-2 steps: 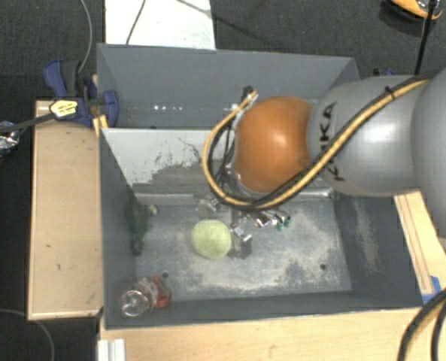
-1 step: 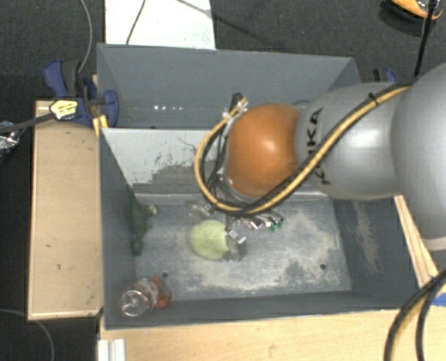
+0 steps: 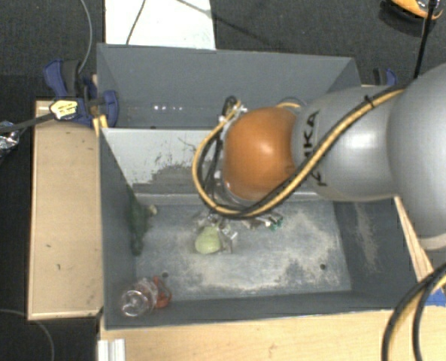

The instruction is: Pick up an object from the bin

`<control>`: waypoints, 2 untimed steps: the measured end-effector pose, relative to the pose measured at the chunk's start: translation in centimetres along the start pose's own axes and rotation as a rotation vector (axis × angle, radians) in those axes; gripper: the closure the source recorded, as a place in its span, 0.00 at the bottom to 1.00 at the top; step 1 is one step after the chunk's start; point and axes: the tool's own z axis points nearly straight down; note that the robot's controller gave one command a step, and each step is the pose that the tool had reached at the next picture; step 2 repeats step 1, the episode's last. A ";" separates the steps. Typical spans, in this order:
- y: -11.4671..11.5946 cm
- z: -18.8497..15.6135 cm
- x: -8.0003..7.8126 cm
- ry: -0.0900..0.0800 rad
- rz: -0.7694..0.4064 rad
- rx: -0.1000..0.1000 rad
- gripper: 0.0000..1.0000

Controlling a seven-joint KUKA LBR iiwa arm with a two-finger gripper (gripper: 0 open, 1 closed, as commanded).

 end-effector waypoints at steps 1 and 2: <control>0.0 0.0 0.0 0.001 0.006 0.000 1.00; 0.0 0.0 0.0 0.001 0.006 0.000 1.00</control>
Offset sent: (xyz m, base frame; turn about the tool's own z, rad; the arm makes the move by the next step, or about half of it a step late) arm 0.0000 0.0000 0.0000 0.0000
